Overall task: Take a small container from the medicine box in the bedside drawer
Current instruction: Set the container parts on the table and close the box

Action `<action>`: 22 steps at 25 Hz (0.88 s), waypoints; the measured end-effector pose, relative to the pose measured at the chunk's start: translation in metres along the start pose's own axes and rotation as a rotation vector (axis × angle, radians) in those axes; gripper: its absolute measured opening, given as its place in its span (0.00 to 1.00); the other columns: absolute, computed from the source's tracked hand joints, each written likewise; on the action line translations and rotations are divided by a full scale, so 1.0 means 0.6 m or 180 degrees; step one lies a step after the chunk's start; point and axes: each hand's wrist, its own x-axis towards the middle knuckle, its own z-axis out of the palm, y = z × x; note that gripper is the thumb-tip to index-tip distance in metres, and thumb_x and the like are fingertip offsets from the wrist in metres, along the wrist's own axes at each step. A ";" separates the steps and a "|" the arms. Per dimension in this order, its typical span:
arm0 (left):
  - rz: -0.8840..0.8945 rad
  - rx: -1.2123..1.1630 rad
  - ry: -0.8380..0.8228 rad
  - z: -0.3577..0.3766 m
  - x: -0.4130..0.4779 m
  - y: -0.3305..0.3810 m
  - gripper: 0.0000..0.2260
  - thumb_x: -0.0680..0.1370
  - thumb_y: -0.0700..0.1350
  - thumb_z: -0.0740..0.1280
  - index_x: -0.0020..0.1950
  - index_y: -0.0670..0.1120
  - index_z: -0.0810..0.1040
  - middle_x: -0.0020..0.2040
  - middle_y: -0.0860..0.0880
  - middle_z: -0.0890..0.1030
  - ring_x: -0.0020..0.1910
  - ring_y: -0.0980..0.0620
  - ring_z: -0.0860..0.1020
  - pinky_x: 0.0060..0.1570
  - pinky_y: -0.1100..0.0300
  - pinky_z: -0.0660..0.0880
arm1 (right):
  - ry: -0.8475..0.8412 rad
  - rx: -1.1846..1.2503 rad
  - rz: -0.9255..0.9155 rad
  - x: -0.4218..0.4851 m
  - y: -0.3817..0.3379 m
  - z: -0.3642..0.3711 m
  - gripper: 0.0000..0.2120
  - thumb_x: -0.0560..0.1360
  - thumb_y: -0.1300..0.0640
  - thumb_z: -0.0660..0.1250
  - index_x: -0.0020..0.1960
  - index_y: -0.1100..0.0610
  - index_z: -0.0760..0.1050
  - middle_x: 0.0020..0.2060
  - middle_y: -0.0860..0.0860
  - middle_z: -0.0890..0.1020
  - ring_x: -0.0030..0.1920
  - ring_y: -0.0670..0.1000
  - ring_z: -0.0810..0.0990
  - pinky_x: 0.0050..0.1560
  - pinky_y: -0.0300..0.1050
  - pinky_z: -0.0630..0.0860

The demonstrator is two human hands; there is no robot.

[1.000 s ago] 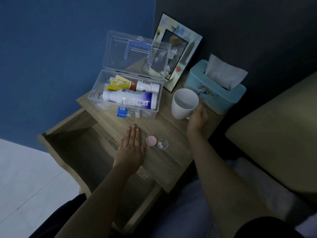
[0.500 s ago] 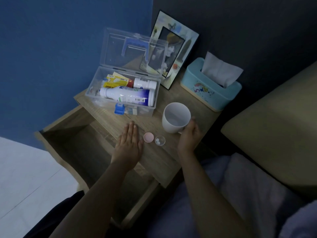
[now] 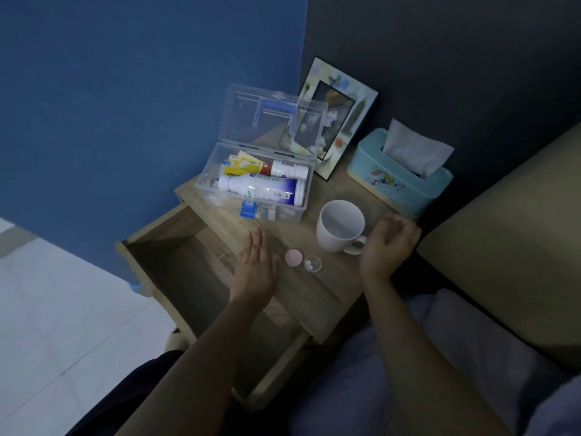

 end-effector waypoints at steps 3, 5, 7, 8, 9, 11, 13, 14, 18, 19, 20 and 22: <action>-0.0048 -0.0198 0.0520 -0.036 -0.004 -0.007 0.25 0.82 0.50 0.49 0.78 0.42 0.49 0.79 0.44 0.50 0.78 0.50 0.46 0.73 0.59 0.43 | -0.0270 -0.0226 -0.0934 0.018 -0.057 0.036 0.06 0.73 0.63 0.63 0.46 0.67 0.74 0.47 0.64 0.77 0.47 0.57 0.76 0.49 0.43 0.72; -0.0113 -0.0220 0.0897 -0.081 0.014 -0.021 0.25 0.82 0.49 0.52 0.77 0.42 0.53 0.79 0.43 0.54 0.78 0.48 0.51 0.73 0.58 0.47 | -0.0636 -0.0240 -0.1233 0.028 -0.095 0.084 0.06 0.74 0.63 0.62 0.45 0.67 0.74 0.45 0.63 0.78 0.46 0.57 0.76 0.48 0.40 0.69; -0.0161 -0.0283 0.1119 -0.132 0.049 -0.038 0.25 0.82 0.49 0.53 0.77 0.41 0.56 0.78 0.42 0.58 0.77 0.46 0.55 0.73 0.56 0.53 | -0.1199 -0.0370 -0.1062 0.044 -0.119 0.142 0.07 0.75 0.63 0.60 0.48 0.65 0.74 0.48 0.62 0.78 0.49 0.57 0.77 0.50 0.42 0.69; -0.0183 -0.0343 0.1130 -0.154 0.068 -0.047 0.25 0.82 0.49 0.53 0.77 0.41 0.56 0.78 0.42 0.59 0.77 0.46 0.57 0.73 0.55 0.56 | -0.1511 -0.0566 -0.0915 0.053 -0.123 0.171 0.08 0.77 0.61 0.59 0.49 0.64 0.74 0.49 0.61 0.78 0.51 0.57 0.76 0.51 0.43 0.70; -0.0229 -0.0444 0.1091 -0.172 0.088 -0.056 0.25 0.82 0.49 0.53 0.77 0.41 0.56 0.78 0.42 0.59 0.77 0.45 0.57 0.73 0.54 0.56 | -0.1771 -0.0824 -0.0796 0.063 -0.123 0.199 0.09 0.78 0.59 0.58 0.49 0.63 0.74 0.50 0.61 0.77 0.52 0.56 0.76 0.51 0.44 0.70; -0.0446 -0.0735 0.0953 -0.196 0.125 -0.069 0.26 0.82 0.49 0.54 0.76 0.39 0.55 0.78 0.40 0.58 0.77 0.43 0.57 0.74 0.52 0.55 | -0.2052 -0.1297 -0.0525 0.084 -0.115 0.243 0.11 0.79 0.56 0.56 0.49 0.63 0.71 0.53 0.64 0.78 0.56 0.58 0.76 0.53 0.47 0.71; -0.0756 -0.0962 0.0849 -0.206 0.156 -0.085 0.26 0.82 0.47 0.54 0.76 0.36 0.53 0.77 0.37 0.57 0.76 0.41 0.56 0.74 0.51 0.53 | -0.2162 -0.1544 -0.0186 0.099 -0.106 0.274 0.17 0.80 0.54 0.54 0.60 0.66 0.69 0.63 0.66 0.74 0.62 0.62 0.73 0.58 0.49 0.71; -0.0896 -0.1020 0.0785 -0.205 0.168 -0.094 0.26 0.82 0.48 0.54 0.76 0.36 0.53 0.77 0.37 0.57 0.76 0.40 0.56 0.73 0.51 0.53 | -0.2233 -0.1622 0.0001 0.105 -0.101 0.286 0.22 0.80 0.52 0.54 0.67 0.67 0.64 0.67 0.67 0.70 0.65 0.63 0.71 0.61 0.50 0.69; -0.1143 -0.1328 0.0312 -0.190 0.195 -0.113 0.27 0.82 0.51 0.53 0.76 0.36 0.56 0.75 0.36 0.63 0.74 0.39 0.62 0.71 0.48 0.59 | -0.2323 -0.1768 0.0251 0.121 -0.075 0.319 0.28 0.81 0.49 0.52 0.74 0.66 0.54 0.71 0.67 0.65 0.68 0.64 0.68 0.65 0.51 0.68; -0.1119 -0.1401 0.0262 -0.185 0.197 -0.114 0.26 0.82 0.51 0.53 0.75 0.36 0.58 0.73 0.36 0.66 0.72 0.39 0.65 0.69 0.49 0.62 | -0.2316 -0.1740 0.0263 0.122 -0.071 0.323 0.28 0.81 0.49 0.52 0.74 0.66 0.53 0.71 0.67 0.64 0.68 0.64 0.68 0.65 0.51 0.67; -0.1095 -0.1468 0.0275 -0.183 0.198 -0.115 0.24 0.82 0.50 0.54 0.73 0.36 0.62 0.71 0.37 0.70 0.69 0.39 0.69 0.67 0.50 0.66 | -0.2293 -0.1686 0.0280 0.122 -0.066 0.326 0.28 0.81 0.49 0.52 0.74 0.65 0.54 0.71 0.66 0.64 0.69 0.64 0.67 0.66 0.51 0.66; -0.1059 -0.1589 0.0423 -0.183 0.201 -0.118 0.21 0.81 0.50 0.55 0.67 0.37 0.69 0.64 0.37 0.75 0.63 0.41 0.73 0.57 0.55 0.68 | -0.2182 -0.1467 0.0305 0.120 -0.055 0.329 0.27 0.80 0.48 0.53 0.73 0.63 0.58 0.71 0.65 0.66 0.69 0.63 0.67 0.67 0.51 0.65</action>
